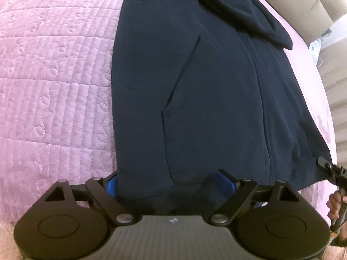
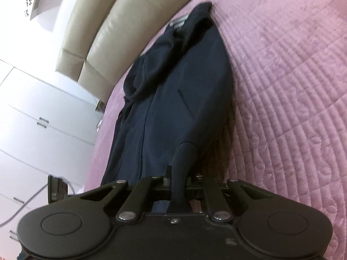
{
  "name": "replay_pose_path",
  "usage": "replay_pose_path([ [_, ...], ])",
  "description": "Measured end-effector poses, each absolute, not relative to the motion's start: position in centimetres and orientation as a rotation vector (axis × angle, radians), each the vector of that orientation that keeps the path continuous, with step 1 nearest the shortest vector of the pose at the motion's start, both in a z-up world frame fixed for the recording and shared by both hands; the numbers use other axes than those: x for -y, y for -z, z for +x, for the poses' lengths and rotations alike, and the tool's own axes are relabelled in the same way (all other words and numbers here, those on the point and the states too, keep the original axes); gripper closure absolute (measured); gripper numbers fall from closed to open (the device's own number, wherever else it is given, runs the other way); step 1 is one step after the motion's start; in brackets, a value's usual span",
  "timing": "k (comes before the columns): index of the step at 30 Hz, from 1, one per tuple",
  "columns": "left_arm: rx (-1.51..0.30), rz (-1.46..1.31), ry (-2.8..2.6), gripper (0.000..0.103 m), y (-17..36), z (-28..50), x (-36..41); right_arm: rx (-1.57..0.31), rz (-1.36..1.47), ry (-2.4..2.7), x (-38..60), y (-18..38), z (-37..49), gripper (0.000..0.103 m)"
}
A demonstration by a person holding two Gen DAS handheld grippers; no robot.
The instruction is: Fold large clothes
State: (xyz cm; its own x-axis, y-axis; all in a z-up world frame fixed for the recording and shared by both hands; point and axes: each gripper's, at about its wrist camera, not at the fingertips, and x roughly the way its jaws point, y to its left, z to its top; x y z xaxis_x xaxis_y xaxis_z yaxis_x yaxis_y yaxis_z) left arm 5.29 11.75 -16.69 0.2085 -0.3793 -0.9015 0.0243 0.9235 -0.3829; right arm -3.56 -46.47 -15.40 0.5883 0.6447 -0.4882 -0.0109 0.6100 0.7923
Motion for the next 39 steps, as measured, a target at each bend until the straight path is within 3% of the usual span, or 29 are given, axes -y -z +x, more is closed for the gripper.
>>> replay_pose_path([
  [5, -1.320, -0.365, 0.292, 0.018, 16.8, 4.5, -13.4, -0.791, 0.963, -0.423, 47.3, 14.7, -3.6, 0.094],
  [7, -1.306, -0.396, 0.278, 0.026, 17.1, 4.2, -13.9, -0.790, 0.943, -0.424, 46.9, 14.2, -3.5, 0.094],
  [9, -1.294, -0.407, 0.230, 0.058, 16.9, 3.7, -14.6, -0.780, 0.938, -0.433, 46.5, 13.7, -3.5, 0.094],
  [11, -1.286, -0.499, 0.269, 0.075, 16.8, 3.3, -15.5, -0.768, 0.931, -0.437, 46.3, 13.1, -3.5, 0.094],
  [13, -1.273, -0.546, 0.299, 0.074, 16.7, 3.1, -15.7, -0.755, 0.934, -0.443, 46.5, 12.5, -3.6, 0.094],
  [15, -1.305, -0.509, 0.277, 0.062, 17.2, 3.1, -15.2, -0.750, 0.922, -0.443, 46.5, 12.1, -3.7, 0.094],
  [16, -1.317, -0.519, 0.281, 0.061, 17.5, 3.1, -15.2, -0.746, 0.917, -0.443, 46.6, 12.0, -3.9, 0.094],
  [17, -1.317, -0.527, 0.280, 0.063, 17.5, 3.0, -15.2, -0.739, 0.914, -0.442, 46.7, 11.7, -4.1, 0.094],
  [18, -1.316, -0.530, 0.273, 0.074, 17.4, 2.9, -15.3, -0.727, 0.909, -0.439, 46.7, 11.4, -4.4, 0.094],
  [20, -1.289, -0.535, 0.282, 0.080, 16.8, 2.5, -15.3, -0.706, 0.896, -0.432, 46.8, 10.7, -4.8, 0.094],
  [29, -0.979, -0.714, 0.368, 0.082, 9.9, 1.7, -17.7, -0.591, 0.975, -0.438, 47.8, 8.1, -3.4, 0.094],
  [39, -0.676, -0.877, 0.380, 0.083, 3.7, 10.2, -19.0, -0.429, 0.980, -0.499, 48.1, 2.5, 8.1, 0.094],
])
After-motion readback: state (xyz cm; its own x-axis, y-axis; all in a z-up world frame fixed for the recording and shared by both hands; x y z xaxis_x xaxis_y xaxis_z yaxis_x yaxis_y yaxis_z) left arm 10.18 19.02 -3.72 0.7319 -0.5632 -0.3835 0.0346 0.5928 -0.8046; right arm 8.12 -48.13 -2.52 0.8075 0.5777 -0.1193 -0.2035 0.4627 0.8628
